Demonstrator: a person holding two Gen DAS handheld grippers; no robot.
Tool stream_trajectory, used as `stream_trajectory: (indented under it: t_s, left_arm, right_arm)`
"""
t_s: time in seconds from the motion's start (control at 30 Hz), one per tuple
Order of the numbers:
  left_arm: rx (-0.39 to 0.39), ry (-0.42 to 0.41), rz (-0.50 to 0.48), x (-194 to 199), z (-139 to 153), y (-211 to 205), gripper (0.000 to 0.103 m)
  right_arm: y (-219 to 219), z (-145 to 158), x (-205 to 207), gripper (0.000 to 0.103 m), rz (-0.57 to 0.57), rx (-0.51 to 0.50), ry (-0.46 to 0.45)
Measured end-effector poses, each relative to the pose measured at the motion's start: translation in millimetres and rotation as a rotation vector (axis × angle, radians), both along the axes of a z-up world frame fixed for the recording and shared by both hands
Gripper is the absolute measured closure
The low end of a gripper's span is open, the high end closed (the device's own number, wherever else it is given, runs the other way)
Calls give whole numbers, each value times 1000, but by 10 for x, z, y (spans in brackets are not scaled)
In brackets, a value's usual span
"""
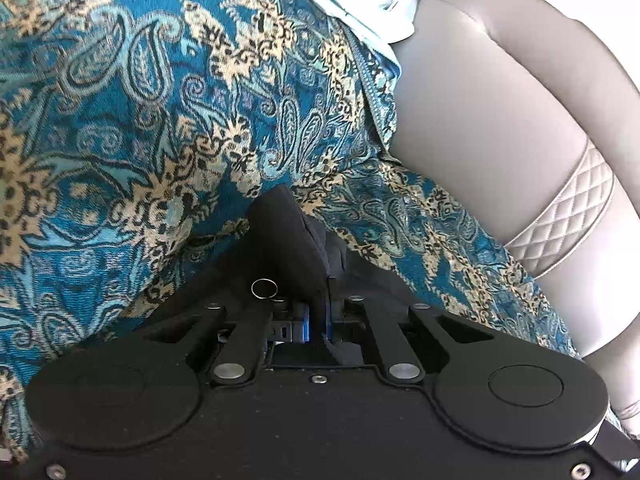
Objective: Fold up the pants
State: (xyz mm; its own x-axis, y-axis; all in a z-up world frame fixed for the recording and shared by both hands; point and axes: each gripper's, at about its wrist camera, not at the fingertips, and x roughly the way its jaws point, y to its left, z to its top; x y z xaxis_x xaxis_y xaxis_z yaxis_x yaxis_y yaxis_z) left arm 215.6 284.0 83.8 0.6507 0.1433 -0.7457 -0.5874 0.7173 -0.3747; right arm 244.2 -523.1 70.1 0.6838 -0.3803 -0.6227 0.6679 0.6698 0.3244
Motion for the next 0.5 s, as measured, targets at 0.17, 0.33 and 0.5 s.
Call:
stream_trajectory:
  t_s: [0.17, 0.33, 0.5]
  left_arm:
    - [-19, 15, 16, -169, 97, 79, 97]
    - [-4, 50, -8, -382, 129, 125, 97]
    - [54, 102, -48, -594, 101, 94, 97]
  right_arm:
    - [-42, 118, -827, 100, -41, 68, 16]
    - [3, 40, -1661, 100, -86, 95, 27]
    - [115, -150, -2337, 100, -129, 97, 56]
